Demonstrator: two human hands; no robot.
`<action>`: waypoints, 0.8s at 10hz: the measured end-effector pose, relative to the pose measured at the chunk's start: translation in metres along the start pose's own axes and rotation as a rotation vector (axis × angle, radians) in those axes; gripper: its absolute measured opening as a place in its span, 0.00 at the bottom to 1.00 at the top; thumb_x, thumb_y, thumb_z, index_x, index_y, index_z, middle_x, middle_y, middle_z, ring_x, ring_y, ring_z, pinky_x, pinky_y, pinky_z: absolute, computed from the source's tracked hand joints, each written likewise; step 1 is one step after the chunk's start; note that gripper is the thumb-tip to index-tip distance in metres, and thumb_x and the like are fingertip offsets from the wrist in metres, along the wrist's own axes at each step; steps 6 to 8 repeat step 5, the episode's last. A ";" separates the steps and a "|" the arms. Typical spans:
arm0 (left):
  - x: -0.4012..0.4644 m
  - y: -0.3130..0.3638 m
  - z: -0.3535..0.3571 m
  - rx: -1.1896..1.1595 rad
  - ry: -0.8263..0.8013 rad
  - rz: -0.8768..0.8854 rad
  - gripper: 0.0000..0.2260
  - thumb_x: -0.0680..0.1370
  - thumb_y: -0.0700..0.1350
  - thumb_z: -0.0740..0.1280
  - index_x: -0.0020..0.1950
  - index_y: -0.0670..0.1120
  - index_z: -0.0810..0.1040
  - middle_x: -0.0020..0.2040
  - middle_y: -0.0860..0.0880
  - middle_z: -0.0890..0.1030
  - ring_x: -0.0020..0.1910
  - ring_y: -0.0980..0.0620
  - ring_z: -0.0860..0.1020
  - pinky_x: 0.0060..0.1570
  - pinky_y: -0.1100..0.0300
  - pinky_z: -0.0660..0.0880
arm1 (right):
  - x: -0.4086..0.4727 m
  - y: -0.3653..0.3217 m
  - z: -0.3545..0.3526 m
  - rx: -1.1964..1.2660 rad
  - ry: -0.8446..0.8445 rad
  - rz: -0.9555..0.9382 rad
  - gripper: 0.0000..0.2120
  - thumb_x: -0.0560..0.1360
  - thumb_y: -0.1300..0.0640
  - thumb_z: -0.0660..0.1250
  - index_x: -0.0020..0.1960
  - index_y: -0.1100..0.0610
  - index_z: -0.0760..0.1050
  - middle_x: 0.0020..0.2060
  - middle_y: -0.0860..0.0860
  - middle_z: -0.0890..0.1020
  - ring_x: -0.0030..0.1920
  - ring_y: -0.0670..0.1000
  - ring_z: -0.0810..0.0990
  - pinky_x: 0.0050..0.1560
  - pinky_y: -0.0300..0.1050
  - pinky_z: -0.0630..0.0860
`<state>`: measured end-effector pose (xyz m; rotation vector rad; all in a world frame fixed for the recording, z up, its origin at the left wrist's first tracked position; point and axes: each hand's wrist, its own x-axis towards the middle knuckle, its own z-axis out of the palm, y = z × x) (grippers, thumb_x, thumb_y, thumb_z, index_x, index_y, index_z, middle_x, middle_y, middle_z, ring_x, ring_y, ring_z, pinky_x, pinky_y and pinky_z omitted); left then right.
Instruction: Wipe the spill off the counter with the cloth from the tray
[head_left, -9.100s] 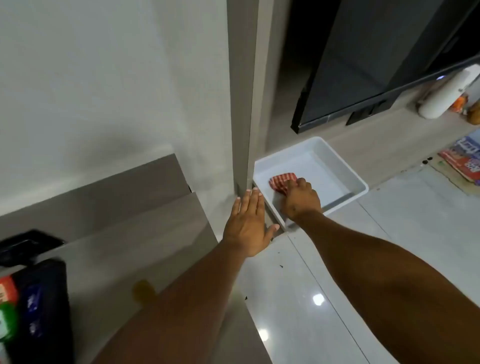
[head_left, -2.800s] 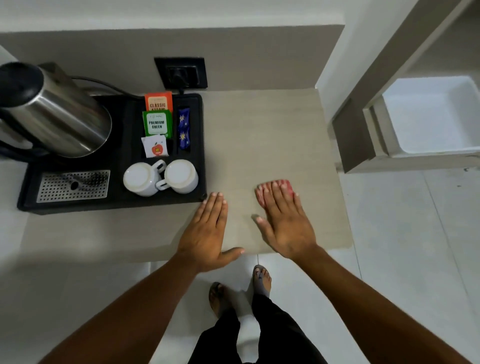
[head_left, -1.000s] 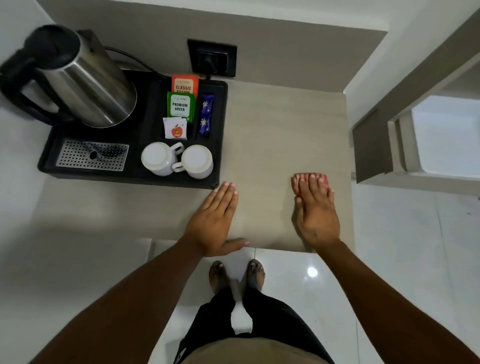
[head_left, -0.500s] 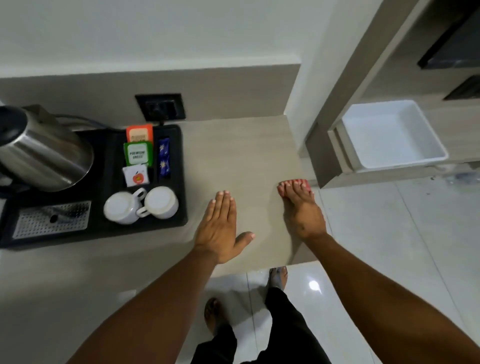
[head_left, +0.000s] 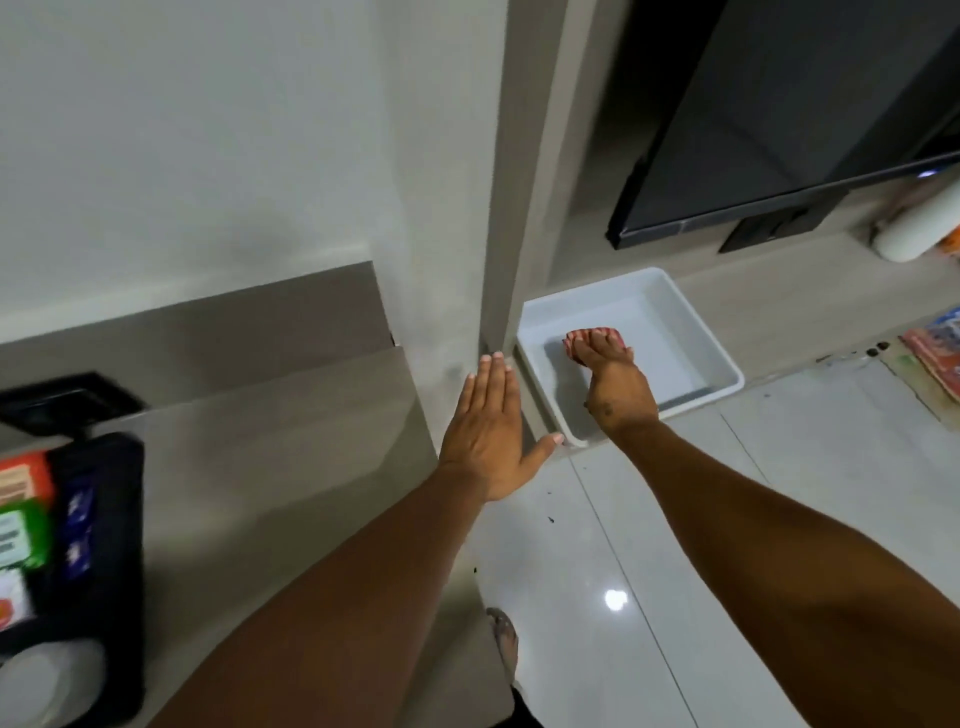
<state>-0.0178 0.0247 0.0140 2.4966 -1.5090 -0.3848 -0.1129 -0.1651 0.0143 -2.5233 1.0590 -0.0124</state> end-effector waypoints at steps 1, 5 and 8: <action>0.031 0.010 0.016 0.020 -0.001 -0.009 0.50 0.77 0.75 0.45 0.84 0.38 0.41 0.85 0.39 0.40 0.84 0.42 0.37 0.82 0.46 0.39 | 0.027 0.003 0.005 0.122 -0.086 0.098 0.30 0.80 0.56 0.62 0.80 0.51 0.57 0.80 0.49 0.56 0.80 0.56 0.53 0.79 0.58 0.51; 0.031 -0.007 0.031 -0.026 -0.025 -0.036 0.50 0.77 0.76 0.42 0.84 0.39 0.38 0.85 0.40 0.39 0.83 0.43 0.36 0.81 0.49 0.36 | 0.036 -0.008 0.023 -0.112 0.014 -0.065 0.26 0.79 0.49 0.65 0.75 0.55 0.64 0.73 0.57 0.69 0.73 0.61 0.66 0.75 0.56 0.63; 0.031 -0.007 0.031 -0.026 -0.025 -0.036 0.50 0.77 0.76 0.42 0.84 0.39 0.38 0.85 0.40 0.39 0.83 0.43 0.36 0.81 0.49 0.36 | 0.036 -0.008 0.023 -0.112 0.014 -0.065 0.26 0.79 0.49 0.65 0.75 0.55 0.64 0.73 0.57 0.69 0.73 0.61 0.66 0.75 0.56 0.63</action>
